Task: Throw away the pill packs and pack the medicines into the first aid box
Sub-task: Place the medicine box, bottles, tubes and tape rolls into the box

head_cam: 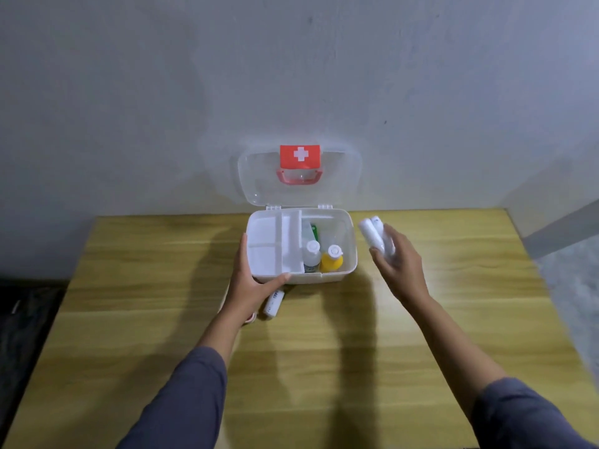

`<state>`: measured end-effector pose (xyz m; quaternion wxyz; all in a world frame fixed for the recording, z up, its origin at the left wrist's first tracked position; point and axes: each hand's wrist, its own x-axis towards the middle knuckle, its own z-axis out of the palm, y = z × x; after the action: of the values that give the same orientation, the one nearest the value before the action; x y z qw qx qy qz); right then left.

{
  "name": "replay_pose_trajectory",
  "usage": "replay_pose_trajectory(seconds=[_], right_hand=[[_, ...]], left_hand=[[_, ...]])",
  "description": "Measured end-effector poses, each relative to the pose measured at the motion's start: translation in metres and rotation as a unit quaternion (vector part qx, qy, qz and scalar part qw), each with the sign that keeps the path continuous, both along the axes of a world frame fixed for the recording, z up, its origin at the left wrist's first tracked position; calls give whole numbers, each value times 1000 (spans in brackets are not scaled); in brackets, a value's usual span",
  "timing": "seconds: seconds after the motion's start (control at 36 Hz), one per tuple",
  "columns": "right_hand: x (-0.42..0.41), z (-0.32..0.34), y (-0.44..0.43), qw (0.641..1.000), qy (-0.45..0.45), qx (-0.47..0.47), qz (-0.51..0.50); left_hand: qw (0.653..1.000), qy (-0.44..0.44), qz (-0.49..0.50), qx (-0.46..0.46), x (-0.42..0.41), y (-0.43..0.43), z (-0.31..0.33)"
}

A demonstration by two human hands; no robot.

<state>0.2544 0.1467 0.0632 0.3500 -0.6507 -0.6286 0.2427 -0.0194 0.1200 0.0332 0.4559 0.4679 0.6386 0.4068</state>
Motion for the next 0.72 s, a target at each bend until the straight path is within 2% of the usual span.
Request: replay_pose_trajectory(seconds=[0.08, 0.17, 0.36, 0.56, 0.72], right_hand=[[-11, 19, 12, 995, -36, 34, 83], [-20, 29, 28, 983, -102, 0, 151], [-29, 33, 56, 962, -176, -66, 197], [-40, 33, 58, 956, -168, -104, 216], [-40, 28, 54, 969, -137, -75, 191]], left_hand=[[1000, -2, -5, 2, -1, 0, 0], [1000, -9, -6, -2, -1, -1, 0], [1000, -4, -10, -10, -1, -1, 3], [1000, 0, -12, -15, -1, -2, 5], [1000, 1, -10, -13, 0, -3, 7]])
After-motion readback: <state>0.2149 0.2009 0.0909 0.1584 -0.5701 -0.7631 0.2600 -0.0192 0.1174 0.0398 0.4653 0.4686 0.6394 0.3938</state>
